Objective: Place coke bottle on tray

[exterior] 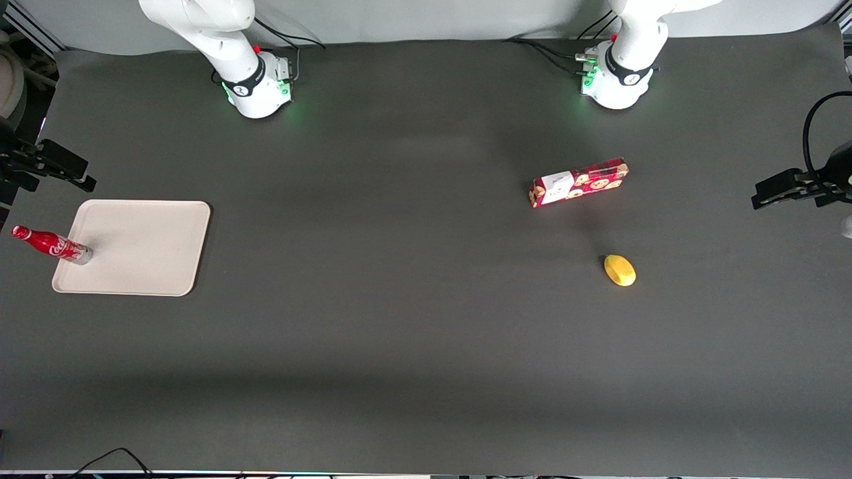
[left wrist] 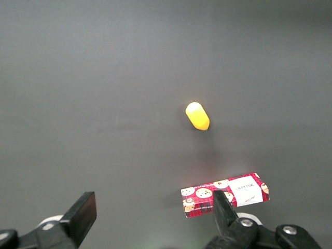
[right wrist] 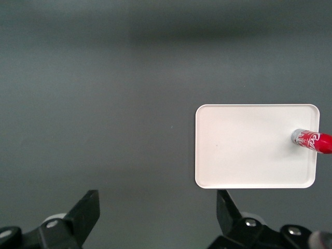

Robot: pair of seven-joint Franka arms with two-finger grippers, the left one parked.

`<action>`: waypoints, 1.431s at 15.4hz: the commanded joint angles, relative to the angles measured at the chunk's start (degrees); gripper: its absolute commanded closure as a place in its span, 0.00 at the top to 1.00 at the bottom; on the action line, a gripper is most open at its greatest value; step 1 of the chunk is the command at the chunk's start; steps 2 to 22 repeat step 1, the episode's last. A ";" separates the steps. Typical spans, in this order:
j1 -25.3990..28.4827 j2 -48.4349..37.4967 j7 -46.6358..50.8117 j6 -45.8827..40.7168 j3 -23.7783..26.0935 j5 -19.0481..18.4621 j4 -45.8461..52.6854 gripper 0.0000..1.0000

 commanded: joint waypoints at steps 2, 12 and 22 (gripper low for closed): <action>0.11 0.48 1.62 -0.65 0.02 0.27 1.11 1.00; 0.11 0.48 1.62 -0.65 0.02 0.27 1.11 1.00; 0.11 0.48 1.62 -0.65 0.02 0.27 1.11 1.00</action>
